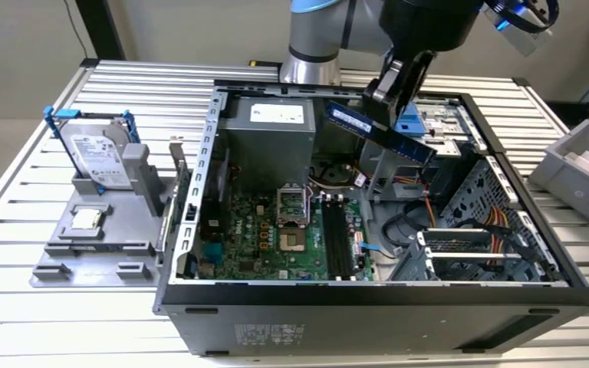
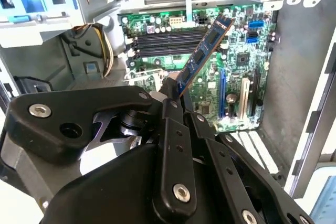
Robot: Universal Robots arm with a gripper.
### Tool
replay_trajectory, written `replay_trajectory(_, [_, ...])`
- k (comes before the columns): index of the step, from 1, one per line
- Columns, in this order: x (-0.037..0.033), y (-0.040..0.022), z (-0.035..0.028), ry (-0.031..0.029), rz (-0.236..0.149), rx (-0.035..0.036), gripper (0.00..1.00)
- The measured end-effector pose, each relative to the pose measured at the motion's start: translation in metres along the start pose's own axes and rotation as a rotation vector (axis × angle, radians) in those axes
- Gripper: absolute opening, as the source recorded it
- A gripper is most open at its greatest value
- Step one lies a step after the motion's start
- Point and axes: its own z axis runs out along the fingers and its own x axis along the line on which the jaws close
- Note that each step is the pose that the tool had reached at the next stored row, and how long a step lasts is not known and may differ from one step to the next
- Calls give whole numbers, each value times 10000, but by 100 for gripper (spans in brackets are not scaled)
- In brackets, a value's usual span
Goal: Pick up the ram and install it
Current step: 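Insert the ram into the slot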
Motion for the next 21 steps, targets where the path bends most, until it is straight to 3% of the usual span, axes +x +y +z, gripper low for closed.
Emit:
replay_trajectory(2, [3,-2,0,-16,786,6,0])
replay_trajectory(21, [3,-3,1,-47,2388,20,0])
